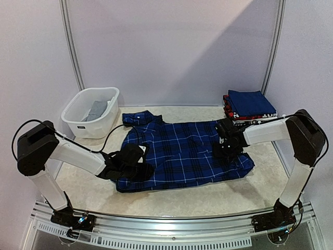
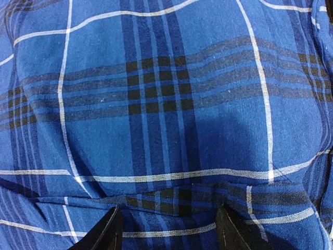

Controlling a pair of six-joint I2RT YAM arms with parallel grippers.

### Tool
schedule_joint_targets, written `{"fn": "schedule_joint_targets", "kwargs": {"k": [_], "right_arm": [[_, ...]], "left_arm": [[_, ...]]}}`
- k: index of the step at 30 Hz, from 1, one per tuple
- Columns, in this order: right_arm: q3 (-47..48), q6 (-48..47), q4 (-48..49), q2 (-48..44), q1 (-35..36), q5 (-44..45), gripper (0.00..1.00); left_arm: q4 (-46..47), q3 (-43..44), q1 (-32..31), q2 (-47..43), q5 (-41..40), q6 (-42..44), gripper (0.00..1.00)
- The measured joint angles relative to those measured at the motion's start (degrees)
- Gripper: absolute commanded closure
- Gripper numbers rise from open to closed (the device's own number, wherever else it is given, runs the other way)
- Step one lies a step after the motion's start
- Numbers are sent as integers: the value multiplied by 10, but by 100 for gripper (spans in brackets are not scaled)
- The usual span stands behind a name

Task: Fold and stack the mixed laundry pile
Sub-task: Move the 1/3-folded shirt to the center of the board.

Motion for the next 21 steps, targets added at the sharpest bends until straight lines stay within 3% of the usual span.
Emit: {"fn": "schedule_joint_targets", "kwargs": {"k": [10,21], "right_arm": [[-62,48,24,-42,34,34,37],[-125,122,12,-102,103,51,36]], "left_arm": [[95,-54,-2,-4,0,-3,57],[106,-104,-62,-47,-1,-32,58]]}}
